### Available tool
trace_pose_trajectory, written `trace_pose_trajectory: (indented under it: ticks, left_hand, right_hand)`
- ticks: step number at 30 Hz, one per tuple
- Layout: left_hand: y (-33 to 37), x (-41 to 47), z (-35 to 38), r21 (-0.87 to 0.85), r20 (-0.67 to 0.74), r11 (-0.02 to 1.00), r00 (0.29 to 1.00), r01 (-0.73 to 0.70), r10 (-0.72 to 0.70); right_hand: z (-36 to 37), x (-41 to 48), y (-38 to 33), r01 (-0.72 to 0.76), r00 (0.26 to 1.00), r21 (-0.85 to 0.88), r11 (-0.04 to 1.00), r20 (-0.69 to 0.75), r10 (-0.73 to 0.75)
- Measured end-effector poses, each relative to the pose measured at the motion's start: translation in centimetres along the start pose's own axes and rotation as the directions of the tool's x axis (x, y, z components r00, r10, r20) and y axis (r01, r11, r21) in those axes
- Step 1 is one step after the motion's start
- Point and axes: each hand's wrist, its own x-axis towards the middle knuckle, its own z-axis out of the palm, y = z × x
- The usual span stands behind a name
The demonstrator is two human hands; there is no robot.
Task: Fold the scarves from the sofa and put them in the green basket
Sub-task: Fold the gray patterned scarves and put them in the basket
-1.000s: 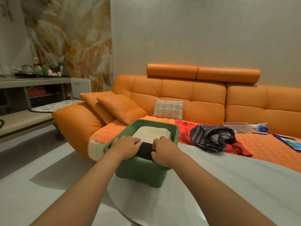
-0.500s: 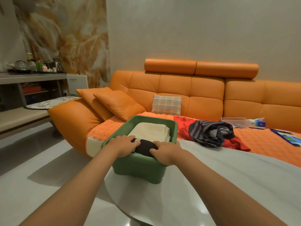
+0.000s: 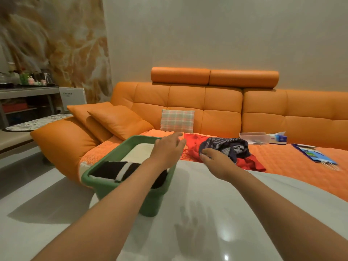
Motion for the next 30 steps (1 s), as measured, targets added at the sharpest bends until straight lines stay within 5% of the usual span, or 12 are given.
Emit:
trace_pose_trajectory:
  ticks: [7,17,25,30]
  left_hand:
    - [6.7,7.0,12.4,-0.031,0.228,0.999,0.973,-0.04,0.046]
    - [3.6,13.9,28.2,0.204,0.49,0.963,0.87,-0.174,0.054]
    - [1.1,13.6,29.2,-0.054,0.178,0.982,0.966,-0.179,0.186]
    - [1.9,11.5,25.5,-0.163,0.173,0.981,0.976,-0.105,0.133]
  right_hand:
    - [-2.5,3.2,12.9,-0.15,0.985,-0.156,0.976,0.065,0.162]
    - [0.6,11.4,24.3,-0.114,0.993,-0.217,0.97,0.006,0.118]
    - [3.2,13.7,26.1,-0.068,0.986,-0.398,0.915,-0.165,0.002]
    - [1.8,12.8,23.8,0.117,0.969,-0.082,0.99,-0.207,-0.132]
